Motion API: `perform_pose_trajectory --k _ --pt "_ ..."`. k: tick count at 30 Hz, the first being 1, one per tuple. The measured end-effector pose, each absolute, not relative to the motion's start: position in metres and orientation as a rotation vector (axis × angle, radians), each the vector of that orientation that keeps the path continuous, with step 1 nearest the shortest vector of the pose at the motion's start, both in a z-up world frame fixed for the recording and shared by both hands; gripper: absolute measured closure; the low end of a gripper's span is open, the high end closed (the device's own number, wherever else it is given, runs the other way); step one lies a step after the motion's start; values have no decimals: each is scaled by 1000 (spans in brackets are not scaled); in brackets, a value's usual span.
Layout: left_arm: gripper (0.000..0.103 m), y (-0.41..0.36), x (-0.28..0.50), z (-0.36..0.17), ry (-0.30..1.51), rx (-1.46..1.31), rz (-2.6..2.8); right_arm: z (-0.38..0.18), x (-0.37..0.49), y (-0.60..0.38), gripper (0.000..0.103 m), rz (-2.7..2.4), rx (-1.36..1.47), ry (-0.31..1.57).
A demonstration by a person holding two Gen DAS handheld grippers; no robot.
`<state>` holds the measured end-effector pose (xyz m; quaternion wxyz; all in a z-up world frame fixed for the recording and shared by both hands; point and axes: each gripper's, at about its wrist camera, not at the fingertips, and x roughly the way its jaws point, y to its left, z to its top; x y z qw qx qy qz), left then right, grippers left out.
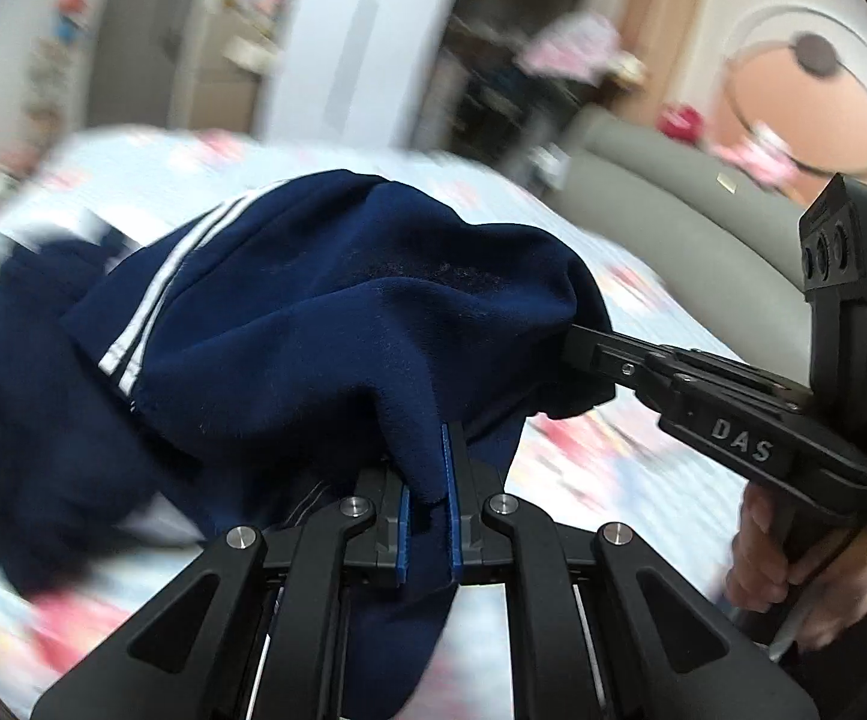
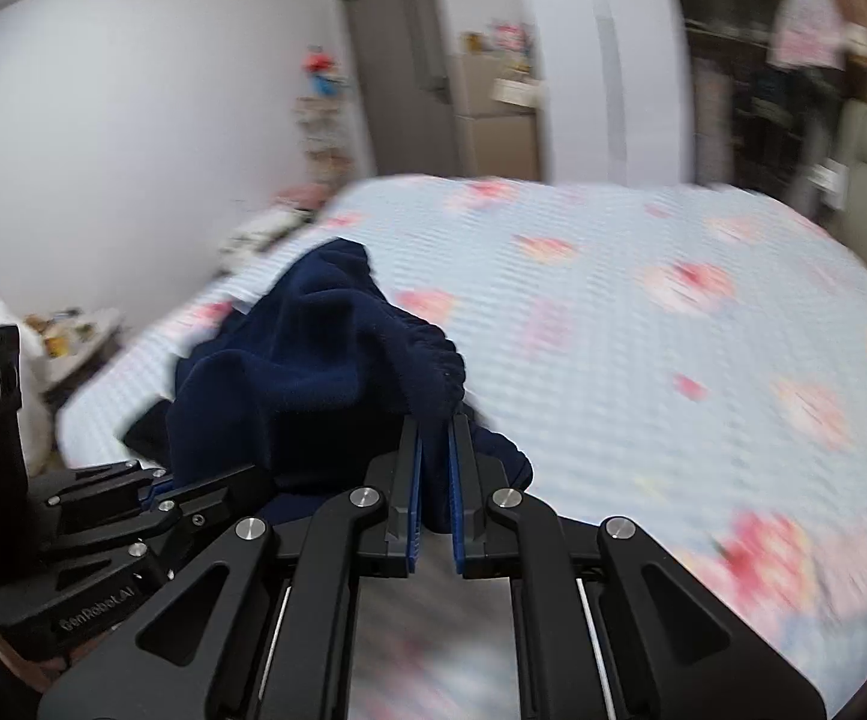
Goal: Fold clothes
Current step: 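Grasp the navy striped garment with both grippers and lift it from the pile, then carry the navy garment onto open bedspread with both grippers, shaking it out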
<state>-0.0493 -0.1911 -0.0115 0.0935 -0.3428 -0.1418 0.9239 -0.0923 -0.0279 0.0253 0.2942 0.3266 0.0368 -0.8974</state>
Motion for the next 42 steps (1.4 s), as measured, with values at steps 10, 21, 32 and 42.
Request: perform_pose_trajectory --k 10,21,32,42 --pt "50 -83 -74 -111 -360 -1378 2367 -115 -62 170 85 -2524 1425 -60" --pt "26 -84 -79 -144 -502 -1512 2383 -124 -75 204 28 -2442 1406 -278" --pt "91 -71 -49 -110 -414 -1433 2361 -54 -127 180 95 -2527 1170 -232" --pt "67 -61 -28 -52 -337 -1276 2355 -26 -55 169 92 -2526 1064 -71"
